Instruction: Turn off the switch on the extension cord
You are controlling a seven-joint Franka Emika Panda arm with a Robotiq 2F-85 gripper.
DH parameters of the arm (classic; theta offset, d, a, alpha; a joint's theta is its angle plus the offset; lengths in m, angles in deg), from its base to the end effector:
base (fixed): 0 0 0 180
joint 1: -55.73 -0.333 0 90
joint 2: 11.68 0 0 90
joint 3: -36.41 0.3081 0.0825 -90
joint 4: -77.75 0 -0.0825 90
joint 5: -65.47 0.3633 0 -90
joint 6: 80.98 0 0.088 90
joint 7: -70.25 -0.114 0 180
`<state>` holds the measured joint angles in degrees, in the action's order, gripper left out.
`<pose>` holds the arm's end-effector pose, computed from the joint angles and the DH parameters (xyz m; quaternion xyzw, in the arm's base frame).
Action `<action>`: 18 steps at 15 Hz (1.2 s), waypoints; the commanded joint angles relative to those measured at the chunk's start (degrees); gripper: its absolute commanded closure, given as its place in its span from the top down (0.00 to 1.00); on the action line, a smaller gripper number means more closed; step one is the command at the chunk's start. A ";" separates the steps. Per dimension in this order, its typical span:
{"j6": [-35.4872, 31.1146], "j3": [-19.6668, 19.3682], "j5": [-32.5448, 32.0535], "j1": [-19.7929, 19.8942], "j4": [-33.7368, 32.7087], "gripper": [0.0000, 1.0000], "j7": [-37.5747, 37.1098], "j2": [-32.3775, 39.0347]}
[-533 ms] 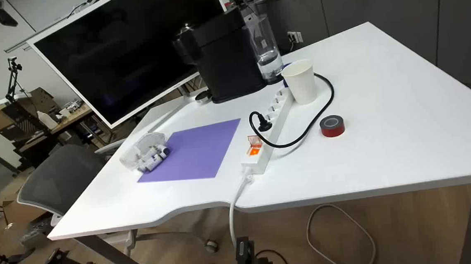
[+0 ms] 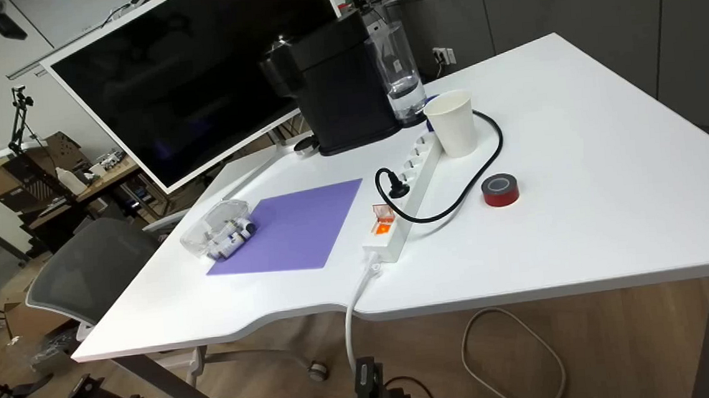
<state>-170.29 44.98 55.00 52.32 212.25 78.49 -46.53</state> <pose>0.3264 0.0558 0.5267 0.9731 0.1637 -0.0900 0.1349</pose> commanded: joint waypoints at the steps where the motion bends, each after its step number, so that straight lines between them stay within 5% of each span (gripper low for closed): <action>1: 0.30 -1.35 -0.65 -1.80 -0.17 1.00 -0.79 0.22; 9: -11.22 -0.75 -7.90 1.88 4.07 1.00 -12.02 -0.12; 18: -32.00 -4.11 -16.53 11.20 10.91 1.00 -26.45 10.46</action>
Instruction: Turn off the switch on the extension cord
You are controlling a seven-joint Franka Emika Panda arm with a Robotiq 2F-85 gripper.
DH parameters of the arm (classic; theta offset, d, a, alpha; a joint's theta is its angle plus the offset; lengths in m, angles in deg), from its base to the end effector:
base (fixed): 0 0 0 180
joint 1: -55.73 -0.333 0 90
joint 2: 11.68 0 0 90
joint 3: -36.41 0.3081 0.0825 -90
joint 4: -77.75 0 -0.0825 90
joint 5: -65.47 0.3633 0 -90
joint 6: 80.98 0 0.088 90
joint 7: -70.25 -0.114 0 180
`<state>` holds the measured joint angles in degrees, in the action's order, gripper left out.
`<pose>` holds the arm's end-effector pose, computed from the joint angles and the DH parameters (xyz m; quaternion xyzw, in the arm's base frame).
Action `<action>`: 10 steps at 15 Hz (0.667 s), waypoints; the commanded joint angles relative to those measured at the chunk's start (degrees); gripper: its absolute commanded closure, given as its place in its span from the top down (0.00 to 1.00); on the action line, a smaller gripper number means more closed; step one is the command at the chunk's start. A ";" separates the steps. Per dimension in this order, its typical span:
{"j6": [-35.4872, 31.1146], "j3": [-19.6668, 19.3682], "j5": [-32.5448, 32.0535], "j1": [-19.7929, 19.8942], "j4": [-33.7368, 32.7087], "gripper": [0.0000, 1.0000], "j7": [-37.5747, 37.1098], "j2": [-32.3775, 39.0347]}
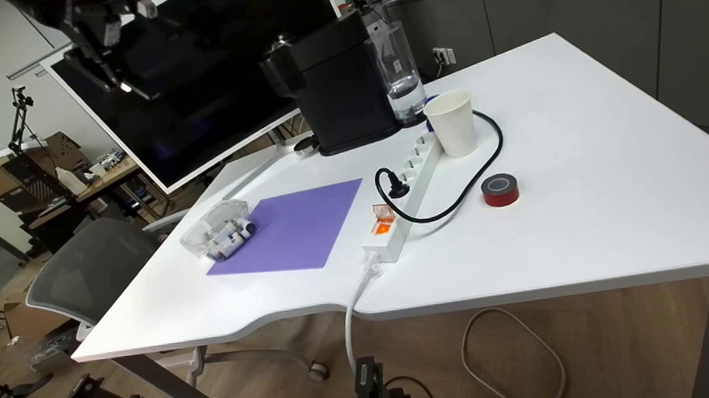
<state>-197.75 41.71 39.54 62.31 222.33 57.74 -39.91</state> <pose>0.3800 -0.0348 0.4488 0.9748 -0.0220 0.0210 0.2208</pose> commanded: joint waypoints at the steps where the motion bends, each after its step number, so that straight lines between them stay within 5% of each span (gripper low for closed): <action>1: -5.95 -1.26 0.05 1.40 1.13 1.00 -6.16 5.27; 10: -7.50 -1.95 1.26 0.92 2.52 1.00 -5.27 7.32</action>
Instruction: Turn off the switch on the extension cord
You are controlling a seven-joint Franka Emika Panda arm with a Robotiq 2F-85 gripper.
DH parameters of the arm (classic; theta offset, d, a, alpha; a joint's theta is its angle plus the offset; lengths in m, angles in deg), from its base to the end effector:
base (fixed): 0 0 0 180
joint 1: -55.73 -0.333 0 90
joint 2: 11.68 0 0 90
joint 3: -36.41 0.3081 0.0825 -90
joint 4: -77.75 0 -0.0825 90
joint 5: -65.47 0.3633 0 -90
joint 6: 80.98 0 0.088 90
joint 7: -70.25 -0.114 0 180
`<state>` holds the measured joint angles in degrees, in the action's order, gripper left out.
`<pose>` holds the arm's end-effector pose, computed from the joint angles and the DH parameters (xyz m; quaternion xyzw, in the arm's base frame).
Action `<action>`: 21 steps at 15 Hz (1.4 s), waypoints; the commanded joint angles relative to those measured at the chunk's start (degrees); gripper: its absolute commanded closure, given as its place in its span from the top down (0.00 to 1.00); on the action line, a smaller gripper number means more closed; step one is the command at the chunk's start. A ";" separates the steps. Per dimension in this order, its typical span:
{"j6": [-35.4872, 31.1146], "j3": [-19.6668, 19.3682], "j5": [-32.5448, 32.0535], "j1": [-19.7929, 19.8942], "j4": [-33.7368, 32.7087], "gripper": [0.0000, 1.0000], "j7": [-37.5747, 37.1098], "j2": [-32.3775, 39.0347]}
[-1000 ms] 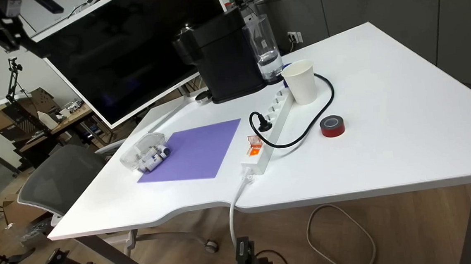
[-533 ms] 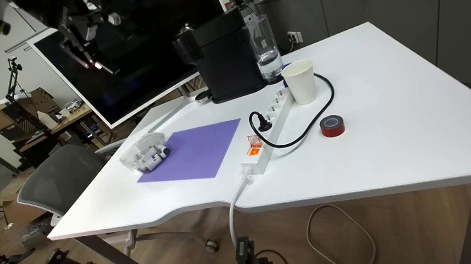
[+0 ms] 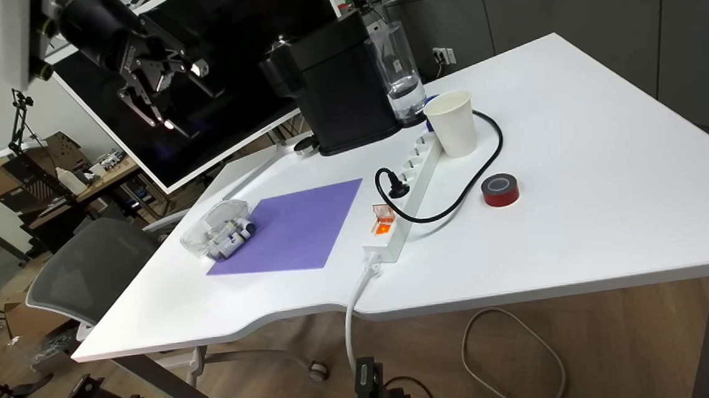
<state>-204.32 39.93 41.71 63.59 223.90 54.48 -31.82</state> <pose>0.3961 -0.0493 0.3892 0.9818 -0.0572 -0.0067 0.1811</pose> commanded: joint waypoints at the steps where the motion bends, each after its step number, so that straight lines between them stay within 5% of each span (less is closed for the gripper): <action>1: -1.60 -0.58 -0.20 -0.32 1.33 1.00 -1.97 -0.10; 5: -4.70 -2.14 0.90 0.68 3.16 1.00 -2.31 2.79; 7: -6.79 -3.30 1.30 1.16 4.22 0.74 -1.90 4.36; 16: -27.09 -10.24 1.11 4.77 7.27 0.11 6.29 14.14; 18: -31.05 -12.32 3.43 5.30 6.78 0.00 9.99 16.99; 21: -34.66 -14.92 9.61 5.79 5.71 0.00 16.76 20.78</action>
<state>-236.50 27.08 46.62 69.02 231.27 65.82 -14.45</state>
